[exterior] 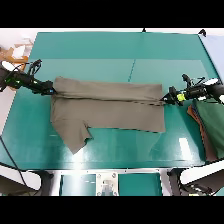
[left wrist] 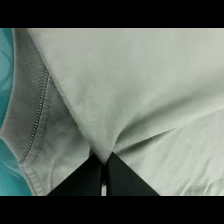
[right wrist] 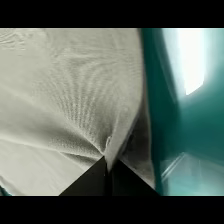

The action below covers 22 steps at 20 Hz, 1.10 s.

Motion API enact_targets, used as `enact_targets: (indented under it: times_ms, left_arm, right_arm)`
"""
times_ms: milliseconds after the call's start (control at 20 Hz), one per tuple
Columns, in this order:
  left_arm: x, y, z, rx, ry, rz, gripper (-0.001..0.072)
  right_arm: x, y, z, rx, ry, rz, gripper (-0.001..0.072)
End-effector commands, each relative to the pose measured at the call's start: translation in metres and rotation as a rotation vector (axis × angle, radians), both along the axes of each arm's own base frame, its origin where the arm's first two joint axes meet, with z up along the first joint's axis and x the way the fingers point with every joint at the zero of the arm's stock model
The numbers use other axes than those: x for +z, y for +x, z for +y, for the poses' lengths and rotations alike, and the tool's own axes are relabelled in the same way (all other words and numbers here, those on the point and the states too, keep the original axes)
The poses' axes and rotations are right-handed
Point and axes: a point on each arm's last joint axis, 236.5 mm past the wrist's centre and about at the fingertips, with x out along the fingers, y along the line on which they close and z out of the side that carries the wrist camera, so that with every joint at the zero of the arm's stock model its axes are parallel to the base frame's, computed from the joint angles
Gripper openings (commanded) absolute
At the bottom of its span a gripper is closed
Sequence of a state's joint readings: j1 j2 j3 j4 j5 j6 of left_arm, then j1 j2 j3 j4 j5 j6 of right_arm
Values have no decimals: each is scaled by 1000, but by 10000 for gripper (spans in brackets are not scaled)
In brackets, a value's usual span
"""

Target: Fold the shirts.

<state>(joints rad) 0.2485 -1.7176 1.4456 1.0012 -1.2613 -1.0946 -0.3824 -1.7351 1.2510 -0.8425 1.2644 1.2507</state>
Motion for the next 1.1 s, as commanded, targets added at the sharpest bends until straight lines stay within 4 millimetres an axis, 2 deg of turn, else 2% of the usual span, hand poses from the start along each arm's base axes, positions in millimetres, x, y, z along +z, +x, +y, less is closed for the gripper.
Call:
enact_targets:
  times_ms: [0, 50, 100, 200, 300, 450, 550, 700, 750, 850, 950, 1050]
  left_arm:
    - [2, -2, -5, -1, -22, 10, 36]
    - [3, -7, -7, -7, -31, 35, 247]
    - [5, -12, -4, 34, -30, 84, 513]
    - [17, -26, 1, 43, -29, 153, 520]
    - [29, -53, 5, 60, -57, 243, 520]
    - [39, -106, 7, 119, -75, 287, 520]
    - [35, -150, 4, 178, -69, 296, 520]
    - [13, -217, -5, 278, -31, 312, 520]
    - [3, -232, -11, 314, -27, 302, 520]
    - [-13, -250, -25, 360, -52, 283, 520]
    - [-27, -260, -41, 387, -115, 318, 520]
    - [-41, -266, -43, 417, -117, 329, 520]
  right_arm:
    - [-3, -1, -2, -8, -11, 6, 236]
    - [2, -3, 0, 4, 6, 11, 381]
    - [12, -7, 1, 28, 25, 24, 380]
    - [40, -14, -5, 37, 46, 24, 364]
    - [61, -28, -22, 10, -12, 3, 352]
    - [69, -77, -43, -73, -117, 50, 349]
    - [68, -109, -45, -203, -125, 74, 348]
    - [48, -169, -19, -292, -95, 145, 350]
    - [38, -181, -11, -318, -99, 151, 350]
    - [17, -200, 4, -358, -91, 161, 350]
    - [0, -208, 21, -376, -53, 176, 350]
    - [-15, -212, 32, -387, -49, 179, 350]
